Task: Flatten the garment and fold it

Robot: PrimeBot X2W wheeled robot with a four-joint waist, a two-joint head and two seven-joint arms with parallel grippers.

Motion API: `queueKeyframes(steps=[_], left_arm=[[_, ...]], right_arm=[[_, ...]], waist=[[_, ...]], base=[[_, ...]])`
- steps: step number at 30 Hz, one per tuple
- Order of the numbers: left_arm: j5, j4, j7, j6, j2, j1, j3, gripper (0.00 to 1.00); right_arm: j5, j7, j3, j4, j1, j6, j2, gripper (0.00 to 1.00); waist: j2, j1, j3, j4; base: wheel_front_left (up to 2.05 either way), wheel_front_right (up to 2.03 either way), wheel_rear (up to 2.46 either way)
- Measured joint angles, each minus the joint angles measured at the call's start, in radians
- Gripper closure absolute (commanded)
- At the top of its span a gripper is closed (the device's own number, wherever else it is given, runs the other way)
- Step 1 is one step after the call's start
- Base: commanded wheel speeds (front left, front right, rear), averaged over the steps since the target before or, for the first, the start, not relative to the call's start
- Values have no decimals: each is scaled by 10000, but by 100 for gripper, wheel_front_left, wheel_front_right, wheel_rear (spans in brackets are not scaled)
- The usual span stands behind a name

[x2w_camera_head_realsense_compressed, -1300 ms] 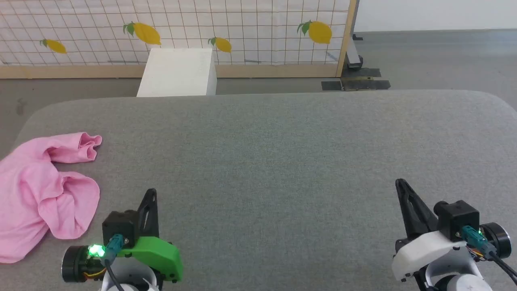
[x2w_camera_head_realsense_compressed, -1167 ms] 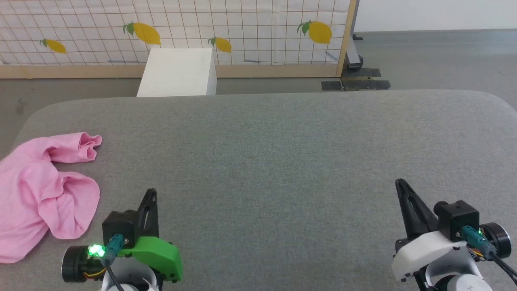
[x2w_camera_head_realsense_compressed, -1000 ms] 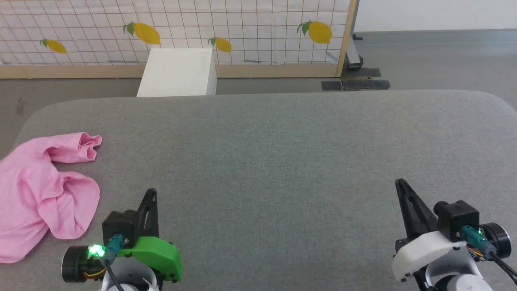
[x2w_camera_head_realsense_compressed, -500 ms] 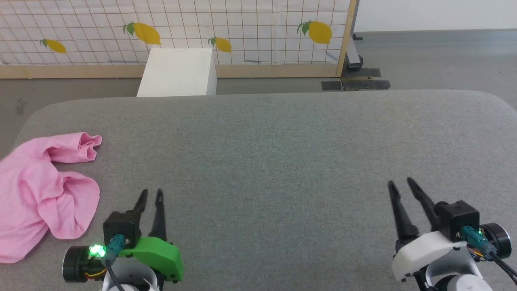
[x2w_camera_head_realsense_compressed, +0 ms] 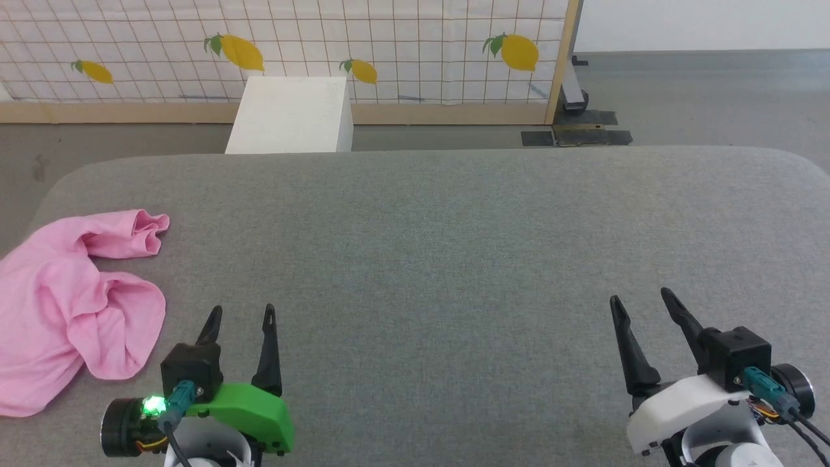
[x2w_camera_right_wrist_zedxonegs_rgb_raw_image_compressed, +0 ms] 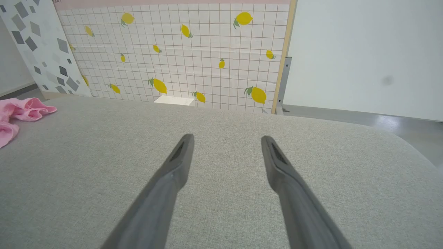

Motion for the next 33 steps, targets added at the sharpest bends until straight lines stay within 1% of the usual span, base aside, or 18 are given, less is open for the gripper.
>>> queueKeyframes(steps=[19,25,26,33], left_arm=[[-176,134,-401,-10,0,135,272,0],[-234,173,-560,-10,0,221,314,0],[-353,201,-617,-10,0,228,339,0],[-437,205,-763,0,0,290,378,0]], right_arm=[[443,-428,148,387,10,0,0,0],[619,-575,230,564,10,0,2,0],[686,-619,263,654,10,0,0,0],[817,-777,353,888,10,0,2,0]], waist=[[0,0,-53,851],[0,0,-84,1268],[0,0,-93,1450],[0,0,-107,1885]], base=[[0,0,0],[0,0,0],[0,0,0],[0,0,0]])
